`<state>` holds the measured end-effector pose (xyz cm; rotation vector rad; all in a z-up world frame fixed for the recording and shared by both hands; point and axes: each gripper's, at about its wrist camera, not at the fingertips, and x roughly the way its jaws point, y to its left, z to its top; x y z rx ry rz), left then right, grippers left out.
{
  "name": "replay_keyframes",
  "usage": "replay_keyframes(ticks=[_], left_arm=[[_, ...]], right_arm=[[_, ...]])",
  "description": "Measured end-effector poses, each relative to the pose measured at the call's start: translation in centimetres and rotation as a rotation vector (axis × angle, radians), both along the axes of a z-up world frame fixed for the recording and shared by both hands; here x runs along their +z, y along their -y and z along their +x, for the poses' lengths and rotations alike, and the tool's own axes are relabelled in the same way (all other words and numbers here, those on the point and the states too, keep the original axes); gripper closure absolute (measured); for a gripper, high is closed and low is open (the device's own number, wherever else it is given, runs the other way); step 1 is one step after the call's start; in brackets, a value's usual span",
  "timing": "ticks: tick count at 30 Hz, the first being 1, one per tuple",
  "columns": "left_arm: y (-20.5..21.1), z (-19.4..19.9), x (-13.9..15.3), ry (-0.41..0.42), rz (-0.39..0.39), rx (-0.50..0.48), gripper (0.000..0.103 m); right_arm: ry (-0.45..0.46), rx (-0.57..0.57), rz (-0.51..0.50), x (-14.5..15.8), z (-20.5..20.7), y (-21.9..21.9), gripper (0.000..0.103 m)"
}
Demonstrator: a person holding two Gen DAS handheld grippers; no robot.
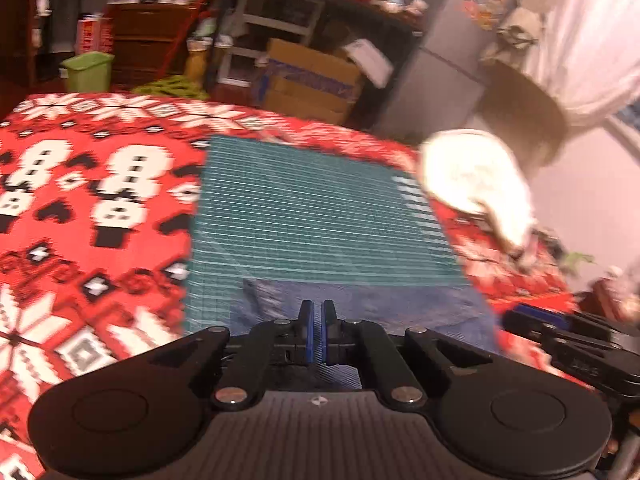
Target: Fold clothes
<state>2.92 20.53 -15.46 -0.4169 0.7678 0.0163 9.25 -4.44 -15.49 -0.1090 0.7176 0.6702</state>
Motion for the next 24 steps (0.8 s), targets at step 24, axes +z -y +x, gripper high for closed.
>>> replay_keyframes(ticks=[24], left_arm=[[3.7,-3.4,-0.7,0.012,-0.015,-0.077,0.100]], right_arm=[[0.025,0.126,-0.014,-0.3,-5.3,-0.7,0.086]])
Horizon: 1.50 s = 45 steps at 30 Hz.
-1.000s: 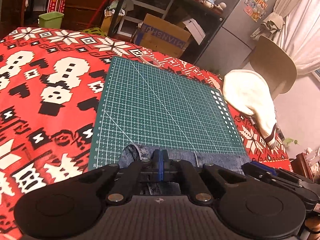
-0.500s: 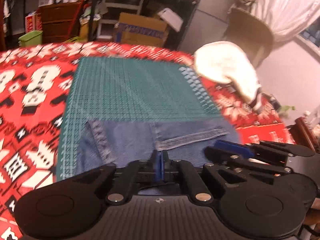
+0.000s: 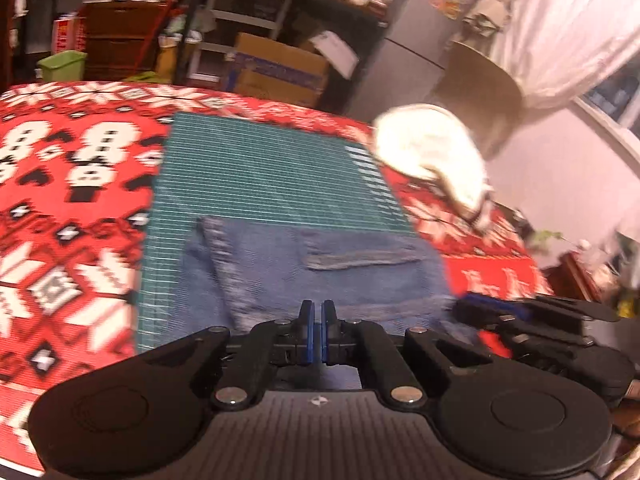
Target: Fold clothes
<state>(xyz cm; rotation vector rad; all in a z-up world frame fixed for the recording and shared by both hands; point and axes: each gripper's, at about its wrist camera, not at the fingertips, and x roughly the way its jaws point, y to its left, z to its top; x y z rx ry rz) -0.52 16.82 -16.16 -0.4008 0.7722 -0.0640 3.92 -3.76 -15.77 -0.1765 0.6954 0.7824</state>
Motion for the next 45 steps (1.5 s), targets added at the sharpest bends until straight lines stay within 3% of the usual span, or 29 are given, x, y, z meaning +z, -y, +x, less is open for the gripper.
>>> replay_keyframes(ticks=[5,9,14,20,21,22,23,24,25,26,27,33,36,40,45], left_arm=[[2.7,1.1,-2.0,-0.042,0.073,-0.051,0.100],[2.1,0.0,-2.7,-0.035,0.099,-0.079,0.100],[1.1,-1.3,-2.7,-0.066,0.078,-0.065,0.100],[2.1,-2.4,-1.6,-0.074,0.144,-0.042,0.098],[2.2,-2.7,-1.3,-0.072,0.149,-0.038,0.096],[2.2,-3.0,-1.0,-0.070,0.154,-0.033,0.087],[2.2,-3.2,-0.6,-0.068,0.156,-0.031,0.069],[2.2,-3.5,-0.4,-0.069,0.162,-0.028,0.061],[2.3,-3.8,-0.2,-0.067,0.179,-0.019,0.045],[2.4,-4.1,0.0,-0.066,0.197,-0.010,0.031],[2.5,-4.4,0.2,-0.064,0.214,-0.001,0.027],[3.1,-5.9,0.7,-0.078,0.301,0.054,0.009],[3.8,-5.9,0.4,-0.111,0.361,0.060,0.009],[4.2,-5.6,-0.2,-0.174,0.327,0.015,0.009],[5.4,-5.8,-1.5,-0.188,0.343,0.014,0.008]], right_arm=[[-0.011,0.033,-0.049,-2.3,-0.8,-2.9,0.087],[0.008,0.027,-0.041,-3.0,-0.8,-0.9,0.087],[-0.059,-0.026,-0.028,-2.5,0.0,1.4,0.088],[-0.060,-0.049,-0.054,-1.0,-1.2,1.9,0.079],[-0.059,-0.053,-0.058,-0.7,-1.5,2.0,0.072],[-0.058,-0.057,-0.061,-0.4,-1.7,2.1,0.058],[-0.054,-0.068,-0.067,-0.1,-2.0,2.2,0.050],[-0.048,-0.083,-0.075,0.2,-2.1,2.3,0.036],[-0.043,-0.098,-0.082,0.4,-2.3,2.5,0.019],[-0.037,-0.113,-0.089,0.7,-2.5,2.6,0.011],[-0.030,-0.128,-0.091,0.9,-2.7,2.7,0.002],[-0.036,-0.210,-0.156,0.8,-3.5,3.5,0.001],[-0.075,-0.267,-0.199,0.3,-3.5,3.9,0.001],[-0.082,-0.285,-0.205,-0.1,-4.1,4.4,0.001],[-0.125,-0.291,-0.224,-0.8,-4.4,4.6,0.001]])
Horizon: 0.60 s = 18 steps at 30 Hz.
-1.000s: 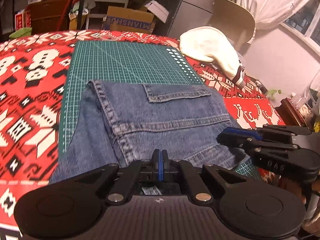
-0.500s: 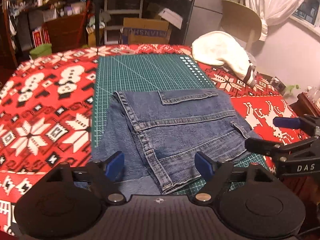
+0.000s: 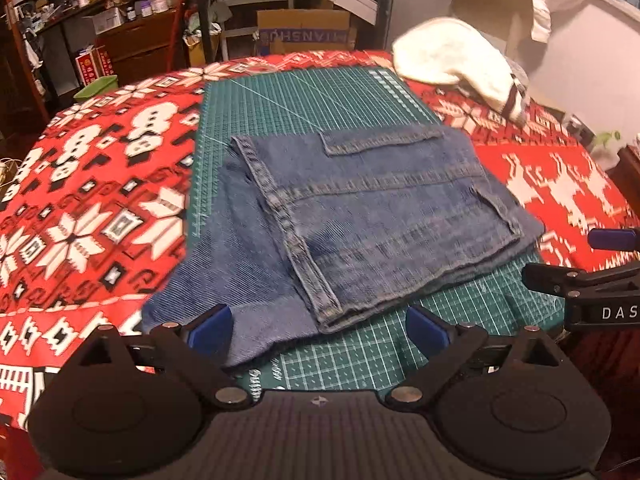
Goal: Fold clothes
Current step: 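Press the folded shorts flat on the mat with both open grippers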
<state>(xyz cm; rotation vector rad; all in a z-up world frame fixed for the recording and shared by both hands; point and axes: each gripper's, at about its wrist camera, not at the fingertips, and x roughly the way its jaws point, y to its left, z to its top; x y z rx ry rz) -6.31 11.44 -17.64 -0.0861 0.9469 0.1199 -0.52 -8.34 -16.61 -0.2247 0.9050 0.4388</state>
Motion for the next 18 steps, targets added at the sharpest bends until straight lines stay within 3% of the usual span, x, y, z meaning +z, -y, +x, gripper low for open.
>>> replay_keyframes(ticks=[6,10,18], left_arm=[[1.6,0.0,-1.5,0.010,0.077,-0.012,0.003],[2.9,0.2,-2.4,0.010,0.172,-0.040,0.000],[2.9,0.2,-2.4,0.016,0.167,-0.041,0.000]], right_arm=[[-0.062,0.035,-0.007,-1.9,0.1,-0.9,0.001],[-0.100,0.022,0.005,-2.7,0.2,-1.1,0.001],[-0.088,0.021,0.013,-3.0,-0.1,-1.1,0.001]])
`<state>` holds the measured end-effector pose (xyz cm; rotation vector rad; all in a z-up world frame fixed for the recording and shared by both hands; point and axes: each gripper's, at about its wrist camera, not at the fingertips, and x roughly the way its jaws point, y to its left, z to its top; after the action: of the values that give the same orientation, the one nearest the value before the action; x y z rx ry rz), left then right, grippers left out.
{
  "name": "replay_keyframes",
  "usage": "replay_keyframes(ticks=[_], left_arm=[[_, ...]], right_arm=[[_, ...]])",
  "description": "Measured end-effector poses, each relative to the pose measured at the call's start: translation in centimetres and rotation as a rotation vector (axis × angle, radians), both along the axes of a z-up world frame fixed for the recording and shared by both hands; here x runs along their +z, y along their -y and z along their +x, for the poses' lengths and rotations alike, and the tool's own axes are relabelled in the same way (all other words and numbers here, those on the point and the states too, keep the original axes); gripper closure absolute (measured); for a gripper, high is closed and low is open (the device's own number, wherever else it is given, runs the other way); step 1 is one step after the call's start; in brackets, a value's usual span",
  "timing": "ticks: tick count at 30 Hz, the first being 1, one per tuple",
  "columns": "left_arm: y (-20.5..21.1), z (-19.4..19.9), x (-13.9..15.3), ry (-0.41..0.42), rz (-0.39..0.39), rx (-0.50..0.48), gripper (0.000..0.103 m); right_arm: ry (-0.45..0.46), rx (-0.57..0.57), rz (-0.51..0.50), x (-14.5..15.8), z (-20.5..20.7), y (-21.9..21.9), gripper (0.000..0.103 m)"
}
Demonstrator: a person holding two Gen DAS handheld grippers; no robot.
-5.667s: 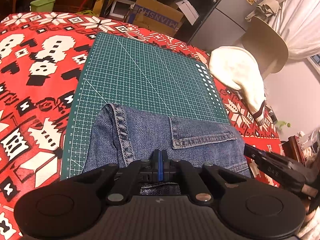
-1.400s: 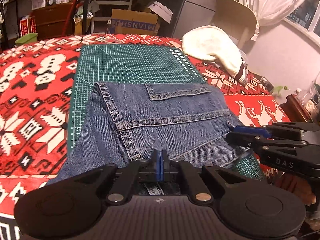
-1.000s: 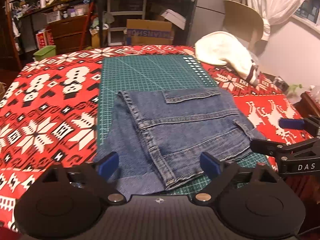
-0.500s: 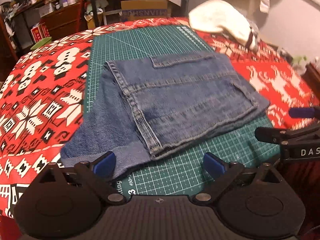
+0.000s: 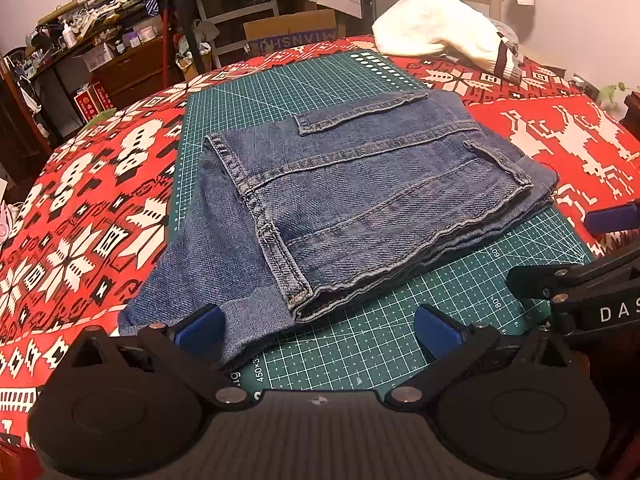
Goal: Fold clothes
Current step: 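Press the folded shorts flat on the mat with both open grippers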
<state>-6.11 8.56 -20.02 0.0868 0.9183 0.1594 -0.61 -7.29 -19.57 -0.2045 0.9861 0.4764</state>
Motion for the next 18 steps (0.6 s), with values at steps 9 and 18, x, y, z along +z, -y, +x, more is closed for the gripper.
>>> replay_keyframes(ticks=[9,18], left_arm=[[0.40,-0.47,-0.07,0.029,0.037,-0.011,0.000],[-0.03,-0.39,-0.12,0.029,0.003,-0.012,0.000]], right_arm=[[0.027,-0.013,0.029,-0.12,0.02,0.59,0.001],[0.053,-0.013,0.031,-0.38,-0.51,0.42,0.001]])
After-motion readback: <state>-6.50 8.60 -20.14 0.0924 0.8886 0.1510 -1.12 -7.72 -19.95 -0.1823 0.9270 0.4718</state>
